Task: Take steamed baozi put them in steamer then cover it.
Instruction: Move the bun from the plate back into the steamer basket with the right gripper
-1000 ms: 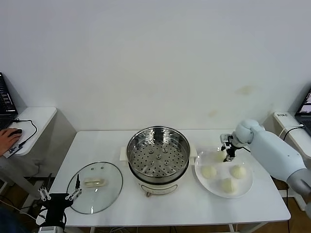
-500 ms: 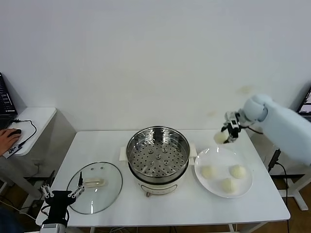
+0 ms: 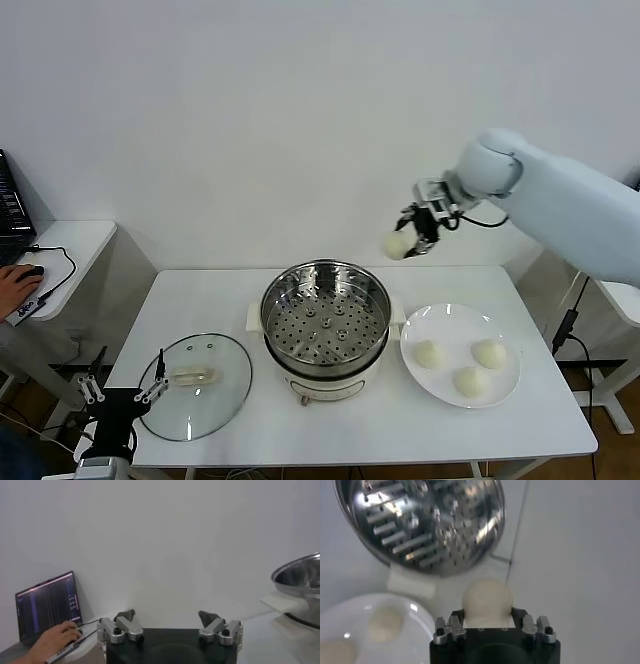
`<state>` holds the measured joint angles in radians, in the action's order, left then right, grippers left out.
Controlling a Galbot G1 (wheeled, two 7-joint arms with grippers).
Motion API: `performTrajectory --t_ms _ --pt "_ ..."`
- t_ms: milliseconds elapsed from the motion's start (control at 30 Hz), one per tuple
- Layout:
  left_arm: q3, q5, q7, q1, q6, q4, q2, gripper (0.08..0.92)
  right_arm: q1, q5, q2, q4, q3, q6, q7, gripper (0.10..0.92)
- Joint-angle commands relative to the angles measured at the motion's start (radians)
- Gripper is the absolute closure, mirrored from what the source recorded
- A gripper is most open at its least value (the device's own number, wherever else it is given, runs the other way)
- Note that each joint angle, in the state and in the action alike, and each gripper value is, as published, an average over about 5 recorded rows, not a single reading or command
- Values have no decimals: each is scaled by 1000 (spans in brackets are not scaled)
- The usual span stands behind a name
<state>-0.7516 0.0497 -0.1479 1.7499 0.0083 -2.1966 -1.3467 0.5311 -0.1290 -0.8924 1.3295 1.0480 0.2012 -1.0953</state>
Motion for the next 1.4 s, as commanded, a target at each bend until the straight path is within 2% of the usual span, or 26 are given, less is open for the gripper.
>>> performTrajectory --t_ms 33,333,633,933,1233,1400 --pt "-6 2 -1 4 -1 0 -8 177 69 -28 -161 66 151 -80 57 430" --pt "-15 9 -3 16 -9 -13 -29 177 -43 174 -256 19 193 -244 144 431" --pt "-24 9 -3 8 -10 -8 -27 177 -155 419 -324 -160 150 -515 257 431" --pt "-27 8 -3 -2 -8 3 -22 177 -184 492 -348 -249 114 -609 277 423" --pt "-23 10 -2 -5 -7 -1 -25 177 -182 510 -339 -265 99 -640 275 412" --pt "-19 13 -1 -3 -5 -9 -27 177 -178 496 -331 -257 100 -651 286 303"
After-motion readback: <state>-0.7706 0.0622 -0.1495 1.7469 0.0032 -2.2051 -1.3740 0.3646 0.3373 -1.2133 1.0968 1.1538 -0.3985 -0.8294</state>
